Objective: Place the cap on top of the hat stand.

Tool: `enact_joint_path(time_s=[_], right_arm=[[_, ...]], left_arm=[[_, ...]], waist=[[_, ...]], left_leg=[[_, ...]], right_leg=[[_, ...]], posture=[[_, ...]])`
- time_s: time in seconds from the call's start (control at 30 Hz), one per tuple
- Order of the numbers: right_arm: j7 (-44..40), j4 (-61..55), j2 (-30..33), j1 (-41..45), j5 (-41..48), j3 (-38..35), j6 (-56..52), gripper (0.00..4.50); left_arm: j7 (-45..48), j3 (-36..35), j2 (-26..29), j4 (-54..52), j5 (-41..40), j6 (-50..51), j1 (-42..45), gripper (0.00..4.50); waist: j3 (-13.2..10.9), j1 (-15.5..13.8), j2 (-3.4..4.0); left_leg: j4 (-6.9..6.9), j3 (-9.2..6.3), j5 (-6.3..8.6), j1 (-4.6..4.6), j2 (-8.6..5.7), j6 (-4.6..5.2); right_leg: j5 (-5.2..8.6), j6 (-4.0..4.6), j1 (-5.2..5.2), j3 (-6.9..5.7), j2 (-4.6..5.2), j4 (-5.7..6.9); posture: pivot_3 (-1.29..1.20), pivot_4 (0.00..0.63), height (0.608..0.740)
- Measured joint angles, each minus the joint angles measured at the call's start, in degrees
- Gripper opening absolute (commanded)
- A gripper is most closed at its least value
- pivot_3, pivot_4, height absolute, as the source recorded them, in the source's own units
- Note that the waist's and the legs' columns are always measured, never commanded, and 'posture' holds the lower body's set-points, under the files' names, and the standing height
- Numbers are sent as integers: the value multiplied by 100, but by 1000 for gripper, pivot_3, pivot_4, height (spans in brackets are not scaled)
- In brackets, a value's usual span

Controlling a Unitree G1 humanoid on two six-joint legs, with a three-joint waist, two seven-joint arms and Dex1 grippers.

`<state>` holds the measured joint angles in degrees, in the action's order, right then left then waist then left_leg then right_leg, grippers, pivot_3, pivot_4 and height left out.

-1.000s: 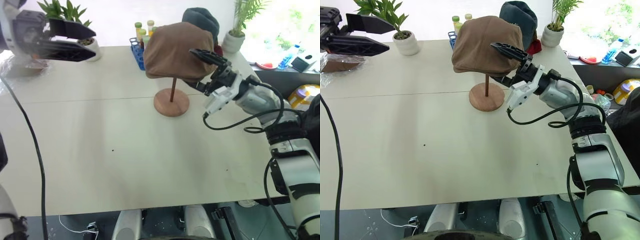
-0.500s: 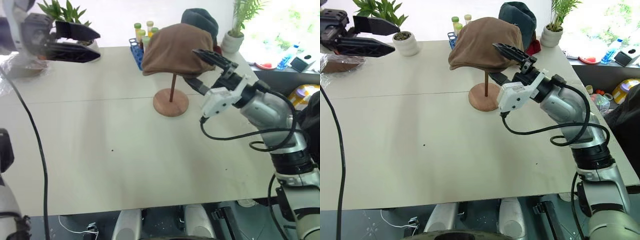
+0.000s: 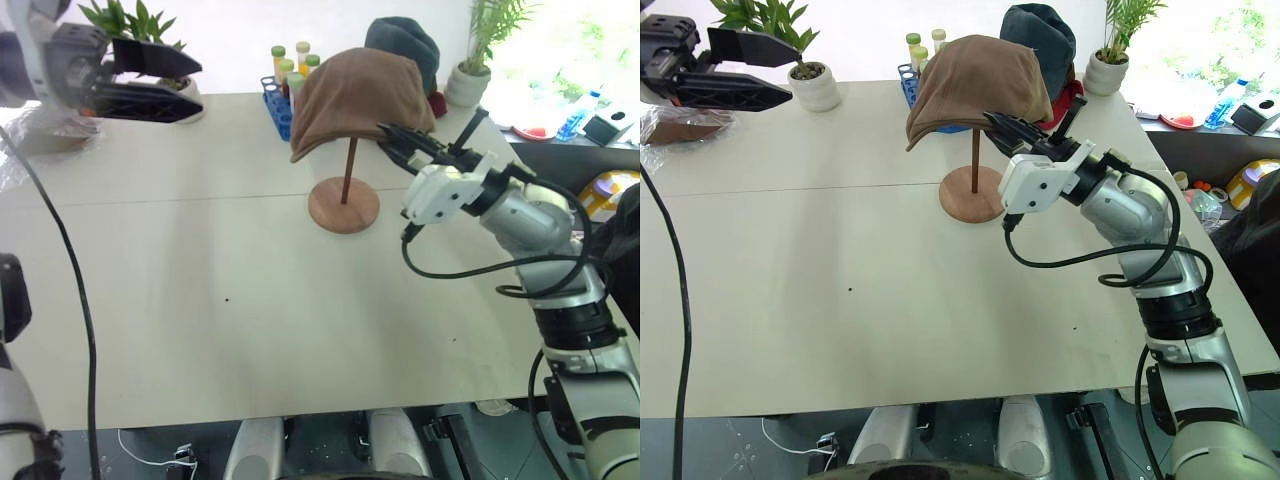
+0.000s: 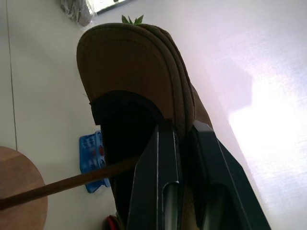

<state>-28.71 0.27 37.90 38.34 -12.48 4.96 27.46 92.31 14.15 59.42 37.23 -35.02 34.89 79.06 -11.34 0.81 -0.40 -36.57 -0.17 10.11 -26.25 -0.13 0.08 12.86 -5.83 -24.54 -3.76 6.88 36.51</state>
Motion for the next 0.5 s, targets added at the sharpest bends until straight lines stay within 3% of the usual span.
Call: enact_joint_path(time_s=[0.23, 0.5], right_arm=[[182, 2151, 66, 886, 211, -79, 1908, 139], [872, 2804, -30, 865, -147, -161, 3005, 139]], left_arm=[[0, -5, 30, -10, 3, 0, 0, 4500], [0, -35, 117, -40, 5, 77, -1, 4500]], waist=[[-1, 15, -1], [-1, 11, -1]], left_leg=[[1, 1, 0, 1, 0, 0], [2, 1, 0, 1, -1, 0]], right_leg=[[-4, -8, 0, 0, 0, 1], [-4, -8, -1, 1, -1, 1]], posture=[[0, 150, 728], [0, 150, 728]])
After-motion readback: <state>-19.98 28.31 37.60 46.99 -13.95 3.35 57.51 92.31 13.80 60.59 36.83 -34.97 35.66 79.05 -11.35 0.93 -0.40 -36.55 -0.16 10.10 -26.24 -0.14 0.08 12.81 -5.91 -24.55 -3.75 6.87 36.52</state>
